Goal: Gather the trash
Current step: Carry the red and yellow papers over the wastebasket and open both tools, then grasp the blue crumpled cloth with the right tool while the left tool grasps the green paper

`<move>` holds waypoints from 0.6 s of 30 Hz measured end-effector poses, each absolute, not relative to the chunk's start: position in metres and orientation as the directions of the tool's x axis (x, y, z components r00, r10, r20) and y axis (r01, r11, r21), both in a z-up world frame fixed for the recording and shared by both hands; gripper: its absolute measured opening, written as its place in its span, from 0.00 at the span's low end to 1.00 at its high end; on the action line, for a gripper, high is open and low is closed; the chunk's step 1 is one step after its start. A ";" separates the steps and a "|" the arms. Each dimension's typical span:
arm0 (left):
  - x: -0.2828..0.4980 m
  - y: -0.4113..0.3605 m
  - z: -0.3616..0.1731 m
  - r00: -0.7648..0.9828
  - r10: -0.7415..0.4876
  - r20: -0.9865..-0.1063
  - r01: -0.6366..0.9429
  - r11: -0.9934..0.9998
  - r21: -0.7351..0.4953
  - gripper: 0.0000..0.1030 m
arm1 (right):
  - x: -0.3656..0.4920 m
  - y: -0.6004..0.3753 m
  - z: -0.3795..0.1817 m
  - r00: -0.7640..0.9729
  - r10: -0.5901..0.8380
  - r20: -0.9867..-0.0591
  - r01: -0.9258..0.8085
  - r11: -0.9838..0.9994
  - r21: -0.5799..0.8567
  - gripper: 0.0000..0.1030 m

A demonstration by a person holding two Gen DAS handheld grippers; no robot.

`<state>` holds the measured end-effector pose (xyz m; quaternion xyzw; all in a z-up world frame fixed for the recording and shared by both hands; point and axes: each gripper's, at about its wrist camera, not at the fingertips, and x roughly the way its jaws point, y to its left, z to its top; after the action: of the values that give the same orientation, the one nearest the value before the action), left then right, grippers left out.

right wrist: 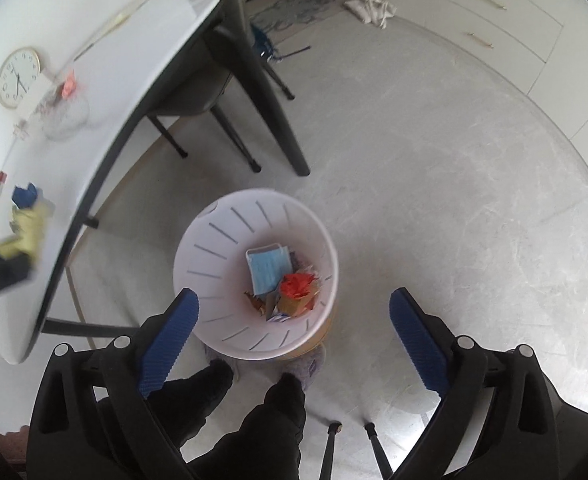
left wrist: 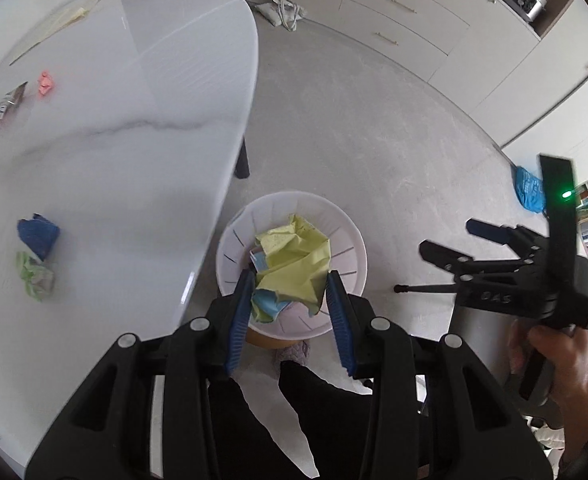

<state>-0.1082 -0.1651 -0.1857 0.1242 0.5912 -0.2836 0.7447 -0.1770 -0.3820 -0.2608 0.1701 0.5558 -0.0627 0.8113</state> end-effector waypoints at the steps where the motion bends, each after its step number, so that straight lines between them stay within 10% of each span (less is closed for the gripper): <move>1: -0.109 -0.170 -0.195 0.118 -0.273 -0.955 0.572 0.805 -0.159 0.41 | -0.181 -0.387 -0.253 0.385 0.082 -0.919 0.296 0.933 0.207 0.93; 5: -0.109 -0.185 -0.231 0.053 -0.249 -0.967 0.560 0.809 -0.177 0.64 | -0.191 -0.398 -0.235 0.404 0.074 -0.912 0.301 0.930 0.209 0.93; 18: -0.108 -0.171 -0.201 0.165 -0.266 -0.950 0.506 0.849 -0.150 0.82 | -0.189 -0.399 -0.219 0.426 0.091 -0.900 0.286 0.930 0.229 0.94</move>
<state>-0.1078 -0.1706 -0.2008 0.1010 0.5935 -0.2554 0.7565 -0.1886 -0.3986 -0.2192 0.1769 0.5323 -0.0589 0.8258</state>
